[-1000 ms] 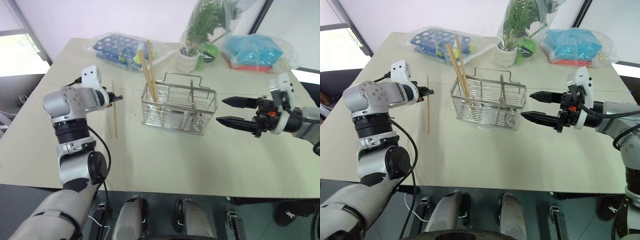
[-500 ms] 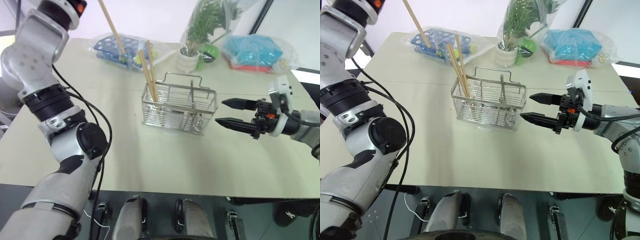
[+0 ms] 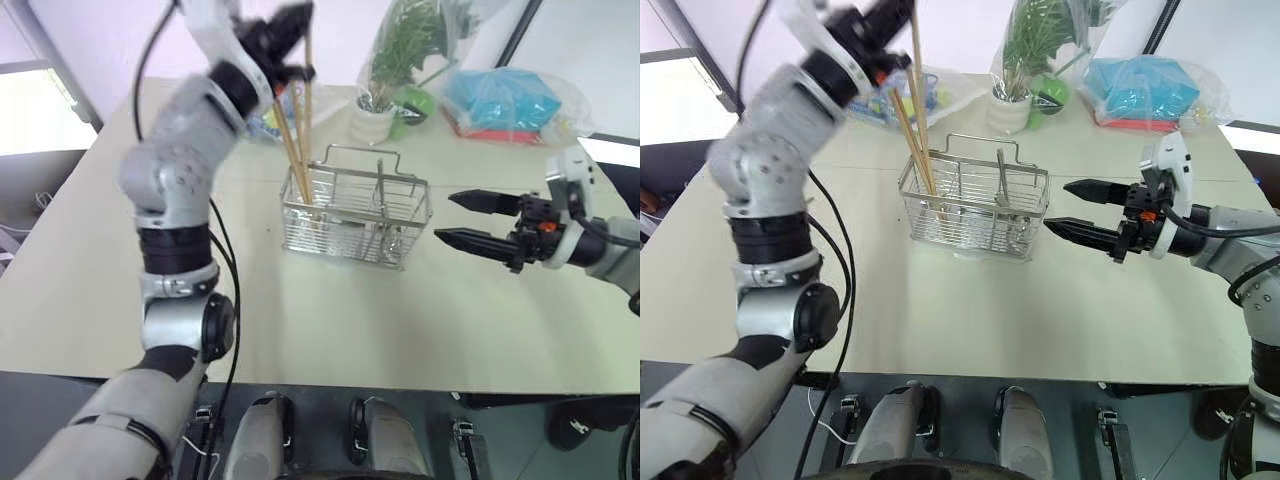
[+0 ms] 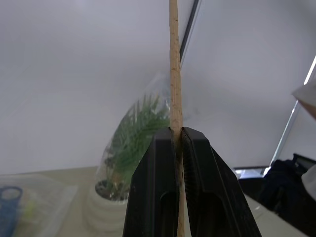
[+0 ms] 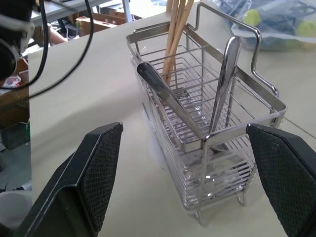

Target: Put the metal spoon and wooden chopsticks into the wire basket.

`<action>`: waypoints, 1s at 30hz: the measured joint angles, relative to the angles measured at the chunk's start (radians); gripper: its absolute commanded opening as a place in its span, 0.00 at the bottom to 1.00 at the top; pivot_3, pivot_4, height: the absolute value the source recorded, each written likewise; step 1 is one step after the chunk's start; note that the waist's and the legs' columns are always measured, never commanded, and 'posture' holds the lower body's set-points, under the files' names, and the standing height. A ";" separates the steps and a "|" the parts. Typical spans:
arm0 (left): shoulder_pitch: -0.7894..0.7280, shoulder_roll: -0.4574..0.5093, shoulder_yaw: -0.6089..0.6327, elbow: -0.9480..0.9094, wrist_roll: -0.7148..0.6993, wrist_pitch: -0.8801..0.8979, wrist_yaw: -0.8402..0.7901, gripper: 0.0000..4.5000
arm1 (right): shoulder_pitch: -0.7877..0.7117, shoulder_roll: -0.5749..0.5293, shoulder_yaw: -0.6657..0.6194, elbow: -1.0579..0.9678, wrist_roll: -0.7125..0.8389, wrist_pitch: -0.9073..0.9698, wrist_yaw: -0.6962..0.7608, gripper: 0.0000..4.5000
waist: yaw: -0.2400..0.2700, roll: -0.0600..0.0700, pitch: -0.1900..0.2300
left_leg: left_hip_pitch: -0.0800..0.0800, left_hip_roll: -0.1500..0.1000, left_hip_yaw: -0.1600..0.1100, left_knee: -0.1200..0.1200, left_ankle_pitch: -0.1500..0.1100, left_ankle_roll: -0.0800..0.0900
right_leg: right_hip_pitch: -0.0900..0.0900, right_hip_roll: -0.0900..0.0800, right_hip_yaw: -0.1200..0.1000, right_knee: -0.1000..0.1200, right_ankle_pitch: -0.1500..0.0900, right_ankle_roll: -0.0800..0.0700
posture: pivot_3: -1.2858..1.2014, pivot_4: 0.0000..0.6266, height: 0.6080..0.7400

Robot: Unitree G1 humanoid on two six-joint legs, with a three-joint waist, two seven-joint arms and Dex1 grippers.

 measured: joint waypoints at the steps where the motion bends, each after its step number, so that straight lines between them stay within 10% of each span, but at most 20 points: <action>1: 0.010 0.000 -0.010 0.000 0.012 -0.015 0.000 0.01 | 0.000 0.000 -0.001 -0.003 0.004 0.003 -0.002 0.92 | 0.000 0.000 0.000 | 0.000 0.000 0.000 0.000 0.000 0.000 | 0.000 0.000 0.000 0.000 0.000 0.000 | 0.52 0.24 0.81; 4: 0.030 -0.008 -0.015 -0.009 0.029 -0.056 0.001 0.08 | 0.004 0.000 -0.011 -0.003 0.013 0.009 -0.010 0.92 | 0.001 0.000 0.000 | 0.000 0.000 0.000 0.000 -0.001 0.001 | 0.000 0.000 0.000 0.000 0.000 0.000 | 0.52 0.24 0.81; 13: 0.109 -0.092 -0.008 -0.057 -0.010 -0.047 0.056 0.98 | 0.003 0.000 -0.015 -0.004 0.019 0.016 -0.020 0.92 | 0.001 0.000 0.000 | -0.001 0.000 -0.001 0.001 -0.004 0.007 | 0.000 0.000 0.000 0.000 0.000 0.000 | 0.52 0.24 0.81; 19: 0.106 0.031 0.002 -0.116 -0.056 0.054 0.050 0.98 | -0.020 0.000 -0.011 0.007 0.012 0.010 -0.015 0.92 | -0.002 0.000 0.000 | 0.000 0.001 -0.001 0.001 -0.004 0.007 | 0.000 0.000 0.000 0.000 0.000 0.000 | 0.52 0.24 0.81; 30: 0.322 0.852 0.006 -0.249 -0.138 0.147 -0.666 0.98 | -0.072 -0.035 0.063 0.210 -0.138 -0.133 0.104 0.92 | -0.026 0.004 0.000 | -0.001 0.001 0.001 -0.001 -0.001 0.001 | -0.002 0.000 0.000 -0.001 -0.001 -0.001 | 0.52 0.24 0.81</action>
